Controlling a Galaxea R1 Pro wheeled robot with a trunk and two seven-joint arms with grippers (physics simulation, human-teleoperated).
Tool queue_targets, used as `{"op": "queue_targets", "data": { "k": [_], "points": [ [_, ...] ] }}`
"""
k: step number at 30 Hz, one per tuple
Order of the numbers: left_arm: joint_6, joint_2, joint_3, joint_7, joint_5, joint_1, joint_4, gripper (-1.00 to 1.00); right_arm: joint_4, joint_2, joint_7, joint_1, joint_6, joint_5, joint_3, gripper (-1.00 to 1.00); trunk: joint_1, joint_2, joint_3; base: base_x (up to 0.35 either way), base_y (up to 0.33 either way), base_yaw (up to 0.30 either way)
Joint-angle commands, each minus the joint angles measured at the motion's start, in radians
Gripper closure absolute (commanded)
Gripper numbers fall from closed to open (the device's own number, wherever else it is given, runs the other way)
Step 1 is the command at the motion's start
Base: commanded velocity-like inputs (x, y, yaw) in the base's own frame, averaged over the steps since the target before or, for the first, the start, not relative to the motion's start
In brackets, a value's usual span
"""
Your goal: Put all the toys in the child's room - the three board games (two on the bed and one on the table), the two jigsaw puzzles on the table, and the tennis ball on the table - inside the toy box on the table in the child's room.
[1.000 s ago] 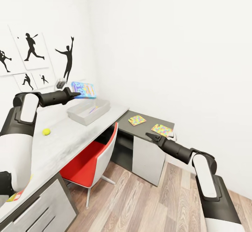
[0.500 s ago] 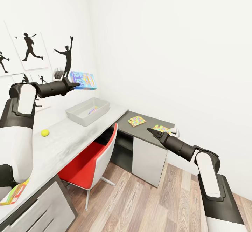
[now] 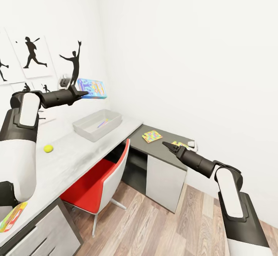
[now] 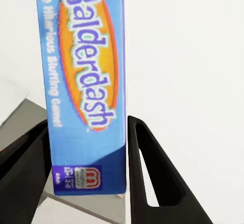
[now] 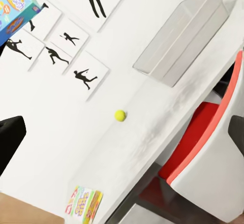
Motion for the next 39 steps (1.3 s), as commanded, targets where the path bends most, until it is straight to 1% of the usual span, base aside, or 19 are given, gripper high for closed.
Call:
{"op": "queue_targets", "data": {
  "k": [1, 8, 12, 17, 20, 24, 30, 32, 34, 36, 39],
  "points": [
    [0.004, -0.001, 0.002, -0.010, -0.009, -0.001, 0.000, 1.00, 0.000, 0.001, 0.010, -0.001, 0.006, 0.009, -0.002, -1.00, 0.001, -0.002, -0.001, 0.088, -0.069, 0.196],
    [0.004, 0.000, 0.001, -0.010, -0.010, 0.001, 0.000, 1.00, 0.001, -0.010, 0.011, -0.001, 0.006, 0.010, -0.003, -1.00, 0.001, -0.002, 0.007, 0.066, -0.168, 0.211],
    [0.004, -0.002, 0.000, -0.010, -0.010, 0.002, 0.000, 1.00, 0.001, -0.021, 0.012, -0.001, 0.004, 0.009, -0.004, -1.00, 0.001, -0.002, 0.010, 0.011, -0.208, 0.192],
    [0.004, -0.004, -0.002, -0.010, -0.010, 0.004, 0.000, 1.00, 0.004, -0.026, 0.013, 0.000, 0.003, 0.008, -0.004, -1.00, 0.001, -0.002, 0.011, 0.002, -0.052, 0.054],
    [0.004, -0.004, -0.002, -0.010, -0.010, 0.005, 0.000, 1.00, 0.005, -0.039, 0.014, 0.000, 0.001, 0.008, -0.005, -1.00, 0.001, -0.002, 0.011, 0.000, -0.010, 0.010],
    [0.004, -0.003, -0.003, -0.010, -0.010, 0.007, 0.000, 1.00, 0.008, -0.090, 0.014, 0.002, -0.001, 0.008, 0.002, -1.00, 0.001, -0.002, 0.012, 0.000, -0.048, 0.060],
    [0.004, -0.004, -0.003, -0.010, -0.010, 0.012, 0.000, 1.00, 0.074, -0.133, 0.021, 0.009, -0.005, 0.010, 0.000, -1.00, 0.001, -0.002, 0.017, 0.000, -0.217, 0.157],
    [0.004, -0.002, -0.002, -0.010, -0.010, 0.016, 0.000, 1.00, 0.085, -0.163, 0.026, 0.011, -0.005, 0.009, -0.002, -1.00, 0.001, -0.002, 0.019, 0.000, -0.109, 0.197],
    [0.004, -0.002, -0.002, -0.010, -0.010, 0.018, 0.000, 1.00, 0.087, -0.181, 0.027, 0.012, -0.005, 0.007, -0.003, -1.00, 0.001, -0.002, 0.021, 0.000, -0.061, 0.202],
    [0.004, -0.001, -0.001, -0.010, -0.010, 0.019, 0.000, 1.00, 0.089, -0.208, 0.029, 0.011, -0.004, 0.003, -0.004, -1.00, 0.001, -0.002, 0.024, 0.000, -0.029, 0.205],
    [0.004, 0.000, 0.000, -0.010, -0.010, 0.019, 0.000, 1.00, 0.085, -0.220, 0.029, 0.007, -0.003, 0.001, 0.001, -1.00, 0.001, -0.002, 0.027, 0.000, -0.011, 0.207]
  ]
}}
